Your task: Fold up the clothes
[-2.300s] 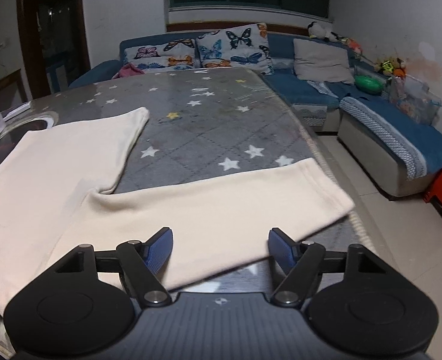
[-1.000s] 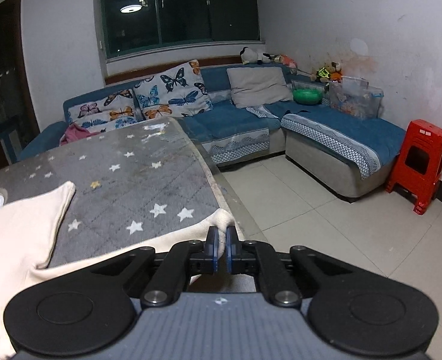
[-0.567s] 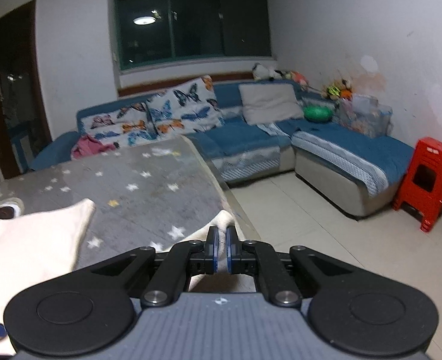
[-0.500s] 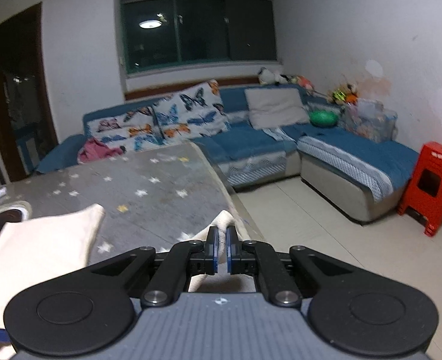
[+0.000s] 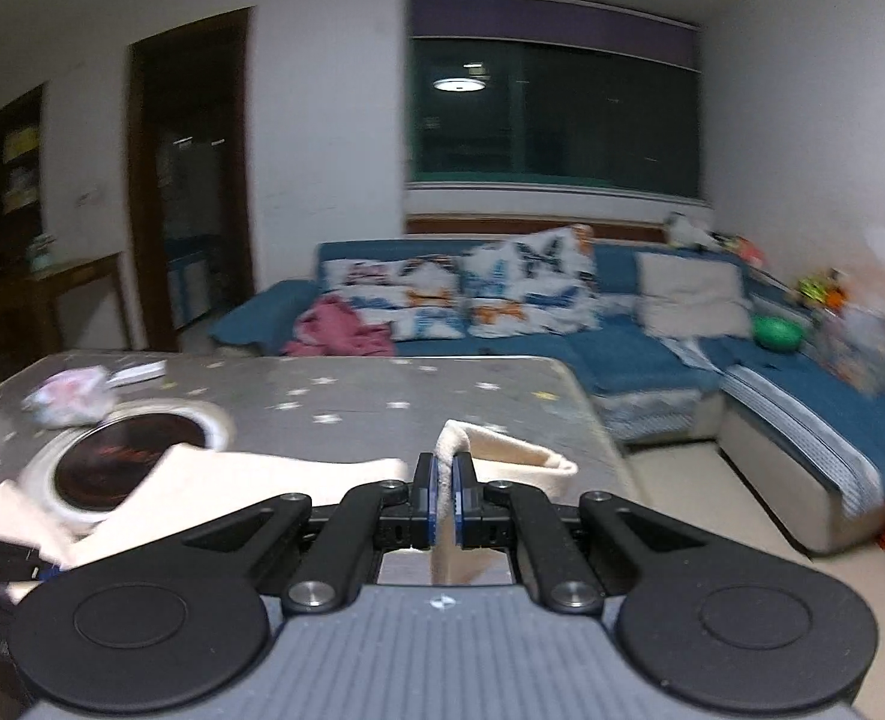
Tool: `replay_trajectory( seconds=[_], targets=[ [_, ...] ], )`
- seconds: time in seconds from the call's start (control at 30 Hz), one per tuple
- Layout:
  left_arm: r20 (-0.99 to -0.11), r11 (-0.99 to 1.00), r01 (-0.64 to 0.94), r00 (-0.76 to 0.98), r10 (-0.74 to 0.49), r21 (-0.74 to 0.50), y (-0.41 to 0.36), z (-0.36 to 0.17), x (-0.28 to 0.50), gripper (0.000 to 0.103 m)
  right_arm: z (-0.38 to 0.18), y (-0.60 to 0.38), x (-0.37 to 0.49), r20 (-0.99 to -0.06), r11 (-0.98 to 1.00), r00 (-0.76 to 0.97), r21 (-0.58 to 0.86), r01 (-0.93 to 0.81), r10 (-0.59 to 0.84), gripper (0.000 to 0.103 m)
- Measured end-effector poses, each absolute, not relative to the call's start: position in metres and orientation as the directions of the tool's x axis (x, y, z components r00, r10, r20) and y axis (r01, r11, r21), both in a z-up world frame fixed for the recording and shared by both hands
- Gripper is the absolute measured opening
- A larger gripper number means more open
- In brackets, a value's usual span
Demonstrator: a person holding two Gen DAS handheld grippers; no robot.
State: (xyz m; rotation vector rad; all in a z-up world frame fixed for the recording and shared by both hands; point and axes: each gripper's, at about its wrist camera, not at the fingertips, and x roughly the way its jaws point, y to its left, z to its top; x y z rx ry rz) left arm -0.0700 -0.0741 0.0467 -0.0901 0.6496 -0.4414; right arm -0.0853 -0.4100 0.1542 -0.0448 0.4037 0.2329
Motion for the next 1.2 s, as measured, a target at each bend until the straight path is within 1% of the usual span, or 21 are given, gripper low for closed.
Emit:
replay_trajectory(
  seconds=[0.23, 0.37, 0.53, 0.77, 0.87, 0.9, 0.97, 1.07, 1.17, 1.2],
  targets=[
    [-0.548, 0.947, 0.205, 0.776, -0.311, -0.247, -0.013, 0.047, -0.078, 0.063, 0.151, -0.335, -0.085, -0.436, 0.907, 0.821, -0.029, -0.421, 0.367, 0.004],
    [-0.549, 0.953, 0.156, 0.788, -0.279, -0.260, 0.005, 0.045, -0.084, 0.063, 0.147, -0.295, -0.086, -0.466, 0.854, 0.767, -0.043, -0.519, 0.442, 0.004],
    [-0.555, 0.955, 0.107, 0.793, -0.250, -0.277, 0.023, 0.039, -0.092, 0.063, 0.125, -0.261, -0.090, -0.532, 0.789, 0.687, -0.057, -0.612, 0.495, 0.004],
    [-0.557, 0.951, 0.114, 0.788, -0.262, -0.287, 0.024, 0.036, -0.096, 0.063, 0.094, -0.214, -0.096, -0.620, 0.680, 0.562, -0.062, -0.731, 0.547, 0.004],
    [-0.556, 0.949, 0.117, 0.787, -0.268, -0.291, 0.022, 0.036, -0.096, 0.063, 0.081, -0.193, -0.099, -0.656, 0.628, 0.504, -0.059, -0.776, 0.561, 0.006],
    [-0.557, 0.949, 0.122, 0.785, -0.272, -0.291, 0.021, 0.036, -0.095, 0.063, 0.079, -0.191, -0.099, -0.662, 0.619, 0.493, -0.055, -0.784, 0.565, 0.008],
    [-0.557, 0.948, 0.132, 0.782, -0.279, -0.291, 0.018, 0.037, -0.094, 0.063, 0.081, -0.197, -0.101, -0.663, 0.619, 0.491, -0.051, -0.783, 0.566, 0.011],
    [-0.554, 0.943, 0.164, 0.775, -0.304, -0.289, 0.010, 0.038, -0.094, 0.063, 0.088, -0.213, -0.104, -0.656, 0.641, 0.518, -0.067, -0.765, 0.549, 0.013],
    [-0.551, 0.937, 0.207, 0.765, -0.334, -0.281, 0.000, 0.038, -0.094, 0.061, 0.094, -0.232, -0.106, -0.651, 0.670, 0.549, -0.083, -0.738, 0.524, 0.021],
    [-0.553, 0.935, 0.223, 0.758, -0.345, -0.277, -0.005, 0.038, -0.093, 0.061, 0.095, -0.242, -0.105, -0.653, 0.691, 0.565, -0.087, -0.717, 0.504, 0.021]
  ],
)
